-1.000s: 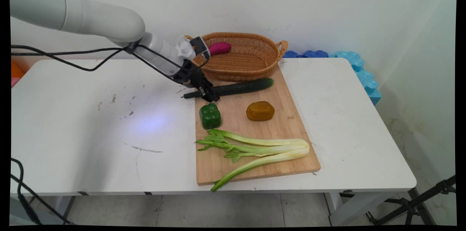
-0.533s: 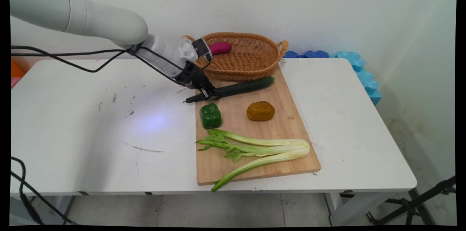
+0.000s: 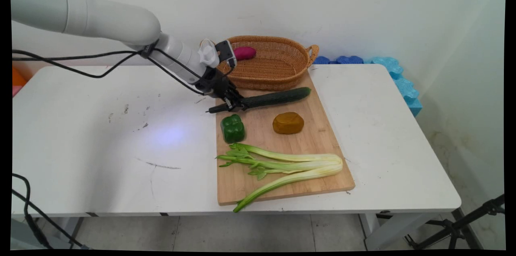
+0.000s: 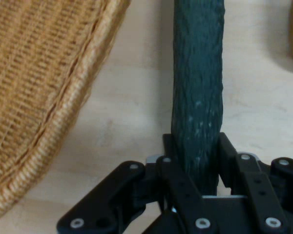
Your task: Place the picked object in the vegetable basket
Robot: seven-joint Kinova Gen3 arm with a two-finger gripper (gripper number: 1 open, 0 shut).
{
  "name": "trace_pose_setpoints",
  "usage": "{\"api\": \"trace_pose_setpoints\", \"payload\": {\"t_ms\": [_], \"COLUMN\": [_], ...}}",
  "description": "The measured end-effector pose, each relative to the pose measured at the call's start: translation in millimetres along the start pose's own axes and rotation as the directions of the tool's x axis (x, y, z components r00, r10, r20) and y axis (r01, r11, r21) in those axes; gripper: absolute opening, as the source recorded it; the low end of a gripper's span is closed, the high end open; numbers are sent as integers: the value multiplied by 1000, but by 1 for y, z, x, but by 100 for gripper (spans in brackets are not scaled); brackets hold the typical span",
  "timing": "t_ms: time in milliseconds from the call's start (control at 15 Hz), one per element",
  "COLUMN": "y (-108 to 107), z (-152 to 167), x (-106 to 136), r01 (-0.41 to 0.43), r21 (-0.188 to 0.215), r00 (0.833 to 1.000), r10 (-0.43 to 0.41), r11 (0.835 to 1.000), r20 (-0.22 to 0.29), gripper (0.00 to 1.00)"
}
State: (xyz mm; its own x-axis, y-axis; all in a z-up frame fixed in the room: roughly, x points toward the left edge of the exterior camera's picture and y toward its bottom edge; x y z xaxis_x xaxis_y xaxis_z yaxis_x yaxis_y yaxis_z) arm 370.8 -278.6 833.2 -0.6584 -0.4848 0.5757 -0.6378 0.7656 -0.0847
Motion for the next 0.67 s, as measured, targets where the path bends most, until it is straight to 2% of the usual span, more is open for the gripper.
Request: {"api": "trace_pose_setpoints", "payload": {"t_ms": [267, 667], "y": [0, -8], "z": [-16, -40], "x": [15, 33], "r01": [-52, -97], "r21": [-14, 7], "r00": [998, 994], "r10": [52, 97], "r11": [999, 995], "r20": [-26, -44], "gripper": [0, 0]}}
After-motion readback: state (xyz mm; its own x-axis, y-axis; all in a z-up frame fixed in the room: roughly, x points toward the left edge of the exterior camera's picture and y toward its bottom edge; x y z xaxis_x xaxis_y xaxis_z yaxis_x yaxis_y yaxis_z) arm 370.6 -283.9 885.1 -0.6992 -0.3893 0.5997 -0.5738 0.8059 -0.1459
